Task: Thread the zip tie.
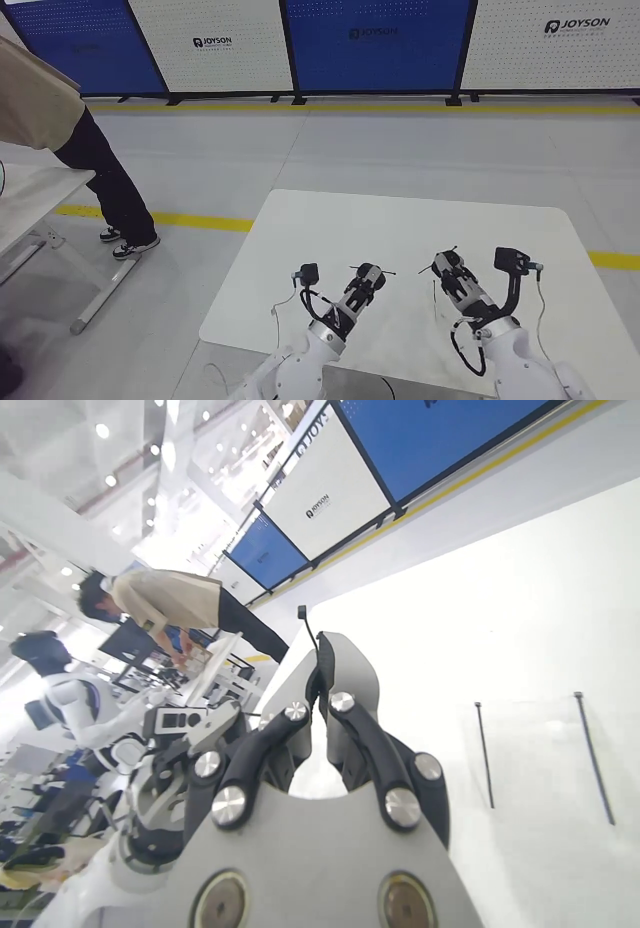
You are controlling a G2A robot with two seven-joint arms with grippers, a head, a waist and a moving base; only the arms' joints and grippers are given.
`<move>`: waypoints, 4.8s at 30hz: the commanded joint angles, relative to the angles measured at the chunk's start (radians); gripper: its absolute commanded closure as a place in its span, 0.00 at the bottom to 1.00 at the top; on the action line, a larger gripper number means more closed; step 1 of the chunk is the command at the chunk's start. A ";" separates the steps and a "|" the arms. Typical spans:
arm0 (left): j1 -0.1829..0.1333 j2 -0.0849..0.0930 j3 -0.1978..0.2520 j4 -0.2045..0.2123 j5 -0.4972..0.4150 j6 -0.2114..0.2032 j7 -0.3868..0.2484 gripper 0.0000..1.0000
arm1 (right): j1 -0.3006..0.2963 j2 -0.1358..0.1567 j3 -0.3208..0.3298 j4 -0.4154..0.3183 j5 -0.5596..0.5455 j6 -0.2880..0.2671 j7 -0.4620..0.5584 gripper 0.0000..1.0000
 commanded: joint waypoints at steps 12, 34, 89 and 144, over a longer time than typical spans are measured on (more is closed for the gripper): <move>-0.013 -0.005 0.026 0.012 0.012 0.006 0.009 1.00 | -0.002 -0.003 -0.007 0.002 -0.009 -0.002 -0.035 1.00; -0.027 -0.016 0.043 0.023 0.017 0.008 0.067 1.00 | -0.016 -0.027 -0.059 0.030 0.034 -0.036 -0.131 1.00; -0.027 -0.016 0.043 0.023 0.017 0.008 0.067 1.00 | -0.028 -0.083 -0.056 0.068 -0.009 -0.064 -0.135 1.00; -0.027 -0.016 0.043 0.023 0.017 0.008 0.067 1.00 | -0.035 -0.122 -0.044 0.073 -0.049 -0.064 -0.107 1.00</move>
